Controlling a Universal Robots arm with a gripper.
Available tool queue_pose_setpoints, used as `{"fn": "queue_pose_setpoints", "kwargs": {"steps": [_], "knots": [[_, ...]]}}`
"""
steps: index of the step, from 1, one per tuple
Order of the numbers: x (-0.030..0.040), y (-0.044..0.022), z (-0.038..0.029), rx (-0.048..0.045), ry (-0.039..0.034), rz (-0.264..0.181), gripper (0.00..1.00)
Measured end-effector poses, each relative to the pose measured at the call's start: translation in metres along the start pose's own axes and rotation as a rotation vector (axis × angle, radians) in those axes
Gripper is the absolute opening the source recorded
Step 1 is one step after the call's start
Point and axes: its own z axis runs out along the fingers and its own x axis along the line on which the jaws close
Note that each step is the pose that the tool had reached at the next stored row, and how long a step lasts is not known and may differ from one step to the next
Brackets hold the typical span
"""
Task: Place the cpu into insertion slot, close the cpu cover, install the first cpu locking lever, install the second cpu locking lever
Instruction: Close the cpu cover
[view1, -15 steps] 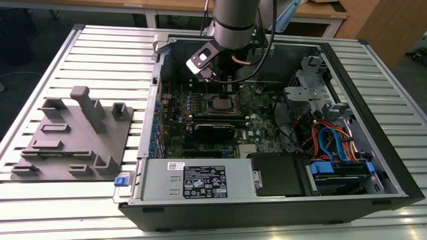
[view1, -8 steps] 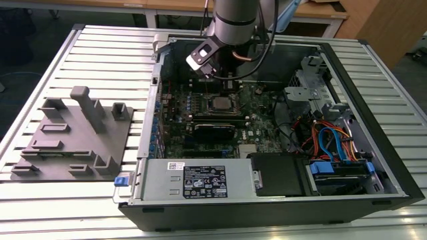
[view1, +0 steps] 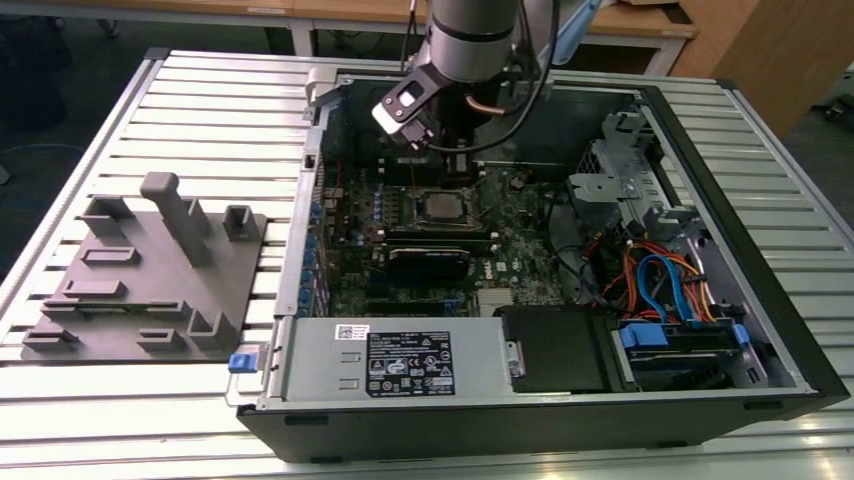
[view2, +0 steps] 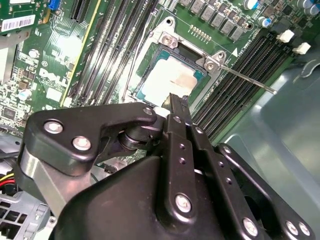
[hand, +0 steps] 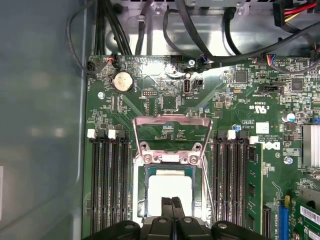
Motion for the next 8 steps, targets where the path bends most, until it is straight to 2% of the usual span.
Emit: {"fn": "queue_pose_setpoints", "kwargs": {"steps": [8], "knots": [[0.0003, 0.0001, -0.0067, 0.0000, 0.0001, 0.000, 0.11]]}}
